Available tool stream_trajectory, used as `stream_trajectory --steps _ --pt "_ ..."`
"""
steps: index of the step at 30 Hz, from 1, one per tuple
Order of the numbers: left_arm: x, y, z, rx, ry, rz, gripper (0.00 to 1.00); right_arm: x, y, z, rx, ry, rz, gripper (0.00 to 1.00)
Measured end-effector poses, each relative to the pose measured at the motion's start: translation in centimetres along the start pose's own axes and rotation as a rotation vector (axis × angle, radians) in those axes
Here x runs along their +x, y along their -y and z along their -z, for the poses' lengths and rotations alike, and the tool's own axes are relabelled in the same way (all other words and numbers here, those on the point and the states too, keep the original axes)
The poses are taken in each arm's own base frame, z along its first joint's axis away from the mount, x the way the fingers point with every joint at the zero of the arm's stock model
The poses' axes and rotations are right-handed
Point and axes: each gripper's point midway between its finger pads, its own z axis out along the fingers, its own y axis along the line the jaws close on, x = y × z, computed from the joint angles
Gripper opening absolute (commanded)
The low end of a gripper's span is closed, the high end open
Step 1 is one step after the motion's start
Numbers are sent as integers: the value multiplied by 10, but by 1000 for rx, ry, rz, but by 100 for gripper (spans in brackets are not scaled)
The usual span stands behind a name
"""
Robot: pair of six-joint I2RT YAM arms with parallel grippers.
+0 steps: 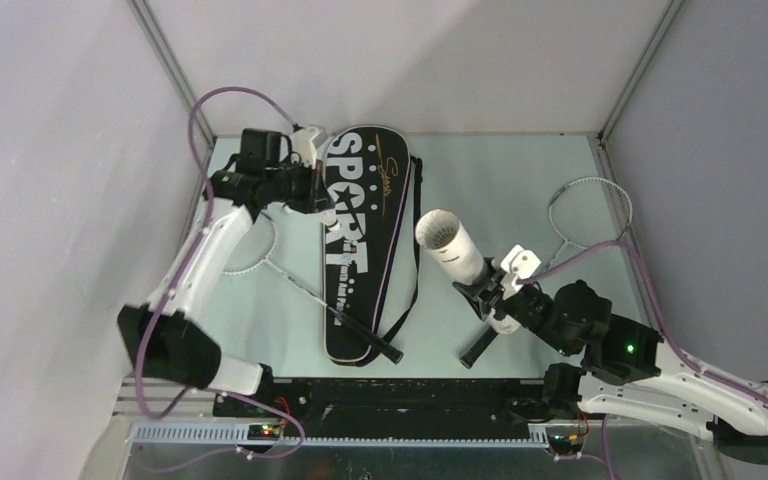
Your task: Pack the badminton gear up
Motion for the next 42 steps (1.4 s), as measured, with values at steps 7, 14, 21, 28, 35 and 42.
stream_trajectory --steps 7,14,21,28,35,42 --pt "-31 58 81 97 352 -92 0 21 -18 -15 -32 -123 -71 38" --pt "-38 118 168 219 685 -202 0 33 -42 -30 -84 -237 -162 38" --pt "-29 160 212 366 817 -290 0 36 -67 -50 -147 -312 -218 37" --pt "-14 182 215 512 790 -294 0 45 -87 -62 -210 -353 -242 37" --pt "1 197 217 610 755 -305 0 38 -97 -67 -250 -329 -252 37" --pt "11 201 203 662 697 -275 0 29 -109 -66 -300 -285 -194 36"
